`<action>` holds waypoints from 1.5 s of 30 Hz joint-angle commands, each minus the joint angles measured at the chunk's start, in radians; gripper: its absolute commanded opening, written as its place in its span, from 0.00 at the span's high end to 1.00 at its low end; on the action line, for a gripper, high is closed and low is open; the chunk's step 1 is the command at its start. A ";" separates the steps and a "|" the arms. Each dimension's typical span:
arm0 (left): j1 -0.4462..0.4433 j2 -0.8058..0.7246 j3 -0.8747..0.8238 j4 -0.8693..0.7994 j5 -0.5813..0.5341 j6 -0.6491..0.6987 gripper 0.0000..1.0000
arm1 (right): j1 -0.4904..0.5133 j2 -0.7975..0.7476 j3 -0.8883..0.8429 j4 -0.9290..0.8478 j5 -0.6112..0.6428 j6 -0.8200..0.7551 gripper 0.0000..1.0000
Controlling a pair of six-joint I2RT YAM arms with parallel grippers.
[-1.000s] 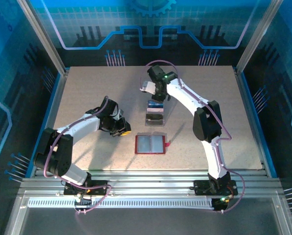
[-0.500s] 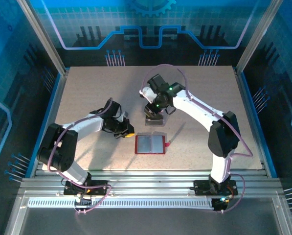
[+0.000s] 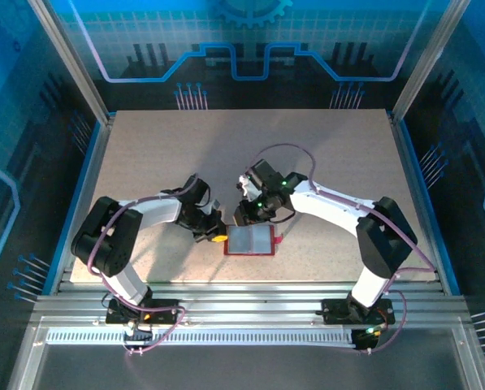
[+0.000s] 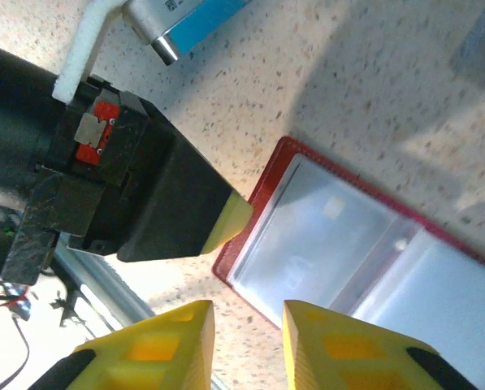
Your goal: Take the credit cards out of the card holder
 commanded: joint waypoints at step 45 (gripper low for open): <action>-0.012 0.036 -0.041 -0.040 0.003 0.030 1.00 | 0.068 0.219 -0.037 0.032 -0.056 0.224 0.72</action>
